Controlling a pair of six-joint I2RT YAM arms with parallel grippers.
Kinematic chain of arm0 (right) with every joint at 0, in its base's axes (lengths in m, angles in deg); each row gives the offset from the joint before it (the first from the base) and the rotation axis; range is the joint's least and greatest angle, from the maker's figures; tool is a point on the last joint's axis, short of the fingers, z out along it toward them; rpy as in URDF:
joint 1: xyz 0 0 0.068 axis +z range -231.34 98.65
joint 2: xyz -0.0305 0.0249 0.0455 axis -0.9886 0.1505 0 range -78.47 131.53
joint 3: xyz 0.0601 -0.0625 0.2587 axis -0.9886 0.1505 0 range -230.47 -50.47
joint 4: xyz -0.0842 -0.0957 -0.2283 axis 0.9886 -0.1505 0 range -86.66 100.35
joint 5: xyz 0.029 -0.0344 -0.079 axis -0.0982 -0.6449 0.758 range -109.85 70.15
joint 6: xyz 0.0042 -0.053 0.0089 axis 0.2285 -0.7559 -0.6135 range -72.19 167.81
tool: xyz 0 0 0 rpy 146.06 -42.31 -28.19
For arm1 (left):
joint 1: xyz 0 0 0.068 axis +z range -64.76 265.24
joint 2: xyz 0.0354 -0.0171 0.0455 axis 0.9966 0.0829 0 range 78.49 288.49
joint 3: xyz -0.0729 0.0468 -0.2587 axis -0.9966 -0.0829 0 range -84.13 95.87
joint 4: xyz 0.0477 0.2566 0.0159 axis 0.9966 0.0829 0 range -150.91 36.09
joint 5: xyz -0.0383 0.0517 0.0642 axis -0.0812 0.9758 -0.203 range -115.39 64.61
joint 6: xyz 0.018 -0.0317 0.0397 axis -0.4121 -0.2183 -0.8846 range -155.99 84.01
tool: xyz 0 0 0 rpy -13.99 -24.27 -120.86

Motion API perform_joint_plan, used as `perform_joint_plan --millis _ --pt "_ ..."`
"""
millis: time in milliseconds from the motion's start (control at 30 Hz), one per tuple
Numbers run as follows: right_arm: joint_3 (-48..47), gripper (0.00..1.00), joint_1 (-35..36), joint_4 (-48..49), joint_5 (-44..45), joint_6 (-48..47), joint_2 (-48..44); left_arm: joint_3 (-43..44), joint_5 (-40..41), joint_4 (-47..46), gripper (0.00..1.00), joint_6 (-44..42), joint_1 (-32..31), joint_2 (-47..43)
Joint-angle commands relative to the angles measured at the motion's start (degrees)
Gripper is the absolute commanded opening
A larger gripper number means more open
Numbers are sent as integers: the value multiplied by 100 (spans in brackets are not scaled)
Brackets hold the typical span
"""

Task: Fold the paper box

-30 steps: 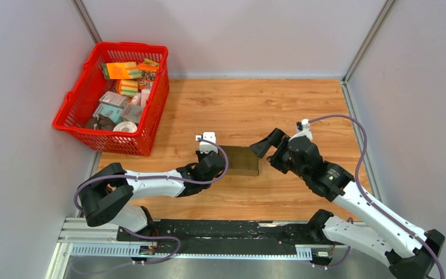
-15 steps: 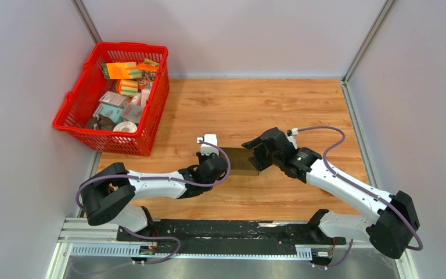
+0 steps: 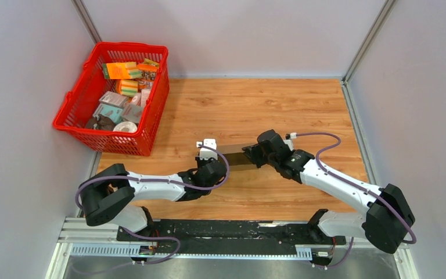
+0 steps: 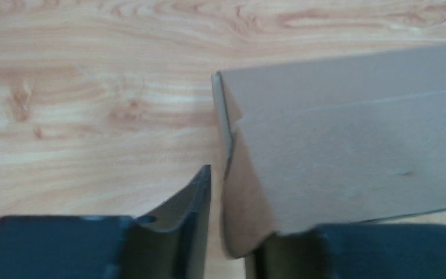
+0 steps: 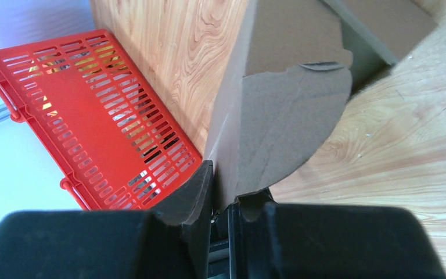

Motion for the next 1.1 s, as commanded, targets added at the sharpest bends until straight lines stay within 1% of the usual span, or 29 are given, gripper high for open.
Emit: perform_joint_plan --millis 0,33,67,100,133,167,200,233,267,300,333,367,400,433,500,533,600,633,667,700,733,767,800,833,867,933,967,1067 --pt "200 16 -15 341 105 204 -122 -382 -313 234 39 257 -43 -716" --pt "244 16 -15 350 105 222 -157 -444 -384 313 43 274 -34 -893" --pt "305 17 -15 358 105 231 -184 -505 -628 479 44 266 -43 -1086" --pt "341 17 -15 376 114 231 -201 -654 -778 559 45 240 -43 -1506" --pt "367 18 -15 385 114 213 -262 -751 -936 638 45 213 -43 -1736" --pt "402 19 -15 385 114 204 -280 -856 -1321 795 45 213 -43 -1991" --pt "472 20 -15 394 105 204 -315 -1101 -1516 832 45 152 -43 -2542" --pt "516 22 -15 446 96 204 -333 -1217 -1709 893 45 134 -43 -2834" --pt "578 22 -15 490 96 178 -368 -1305 -2086 1085 45 108 -43 -3124" --pt "648 22 -24 516 70 161 -377 -1393 -2281 1270 44 64 -43 -3710" --pt "701 23 -6 604 44 126 -377 -1385 -2439 1428 43 29 -34 -3977" --pt "736 23 -15 622 18 47 -377 -1359 -2719 1821 42 11 -25 -4224" --pt "780 24 -15 666 -44 -15 -377 -1254 -2809 2008 42 -6 -25 -4644" --pt "885 26 -15 788 -70 -137 -377 -1175 -2862 2367 42 2 -25 -4805" --pt "965 28 -15 903 -140 -557 -412 -877 -2828 2676 43 72 10 -5077" --pt "1035 32 -15 1017 -184 -717 -421 -762 -2793 2878 43 107 45 -5113" --pt "1114 36 -15 1044 -203 -1129 -508 -464 -2862 2924 44 152 298 -5018" --pt "1149 39 -15 1070 -176 -1271 -553 -375 -2950 2820 44 152 422 -4939" --pt "1211 41 -15 1062 -133 -1411 -588 -304 -3186 2697 44 134 545 -4703" --pt "1229 43 -24 1088 -167 -1683 -640 -208 -3345 2565 44 125 842 -4553" --pt "1238 48 -24 1184 -202 -1903 -667 -146 -3529 2303 44 151 984 -4360" --pt "1238 52 -24 1254 -229 -2114 -667 -67 -3879 2204 44 186 1116 -3932" --pt "1220 55 -24 1290 -316 -2325 -667 116 -3995 2108 44 152 1230 -3692" --pt "1203 63 -24 1273 -343 -2718 -676 214 -4092 1915 43 99 1336 -3446" --pt "1237 66 -24 1281 -378 -2853 -659 311 -4198 1878 43 47 1380 -2983" --pt "1290 69 -85 1281 -588 -3186 -615 627 -4339 1721 41 -67 1433 -2549" --pt "1316 69 -111 1281 -685 -3258 -589 724 -4392 1685 40 -155 1451 -2191" --pt "1545 68 -173 1395 -958 -3433 -597 953 -4488 1475 38 -122 1547 -1697"
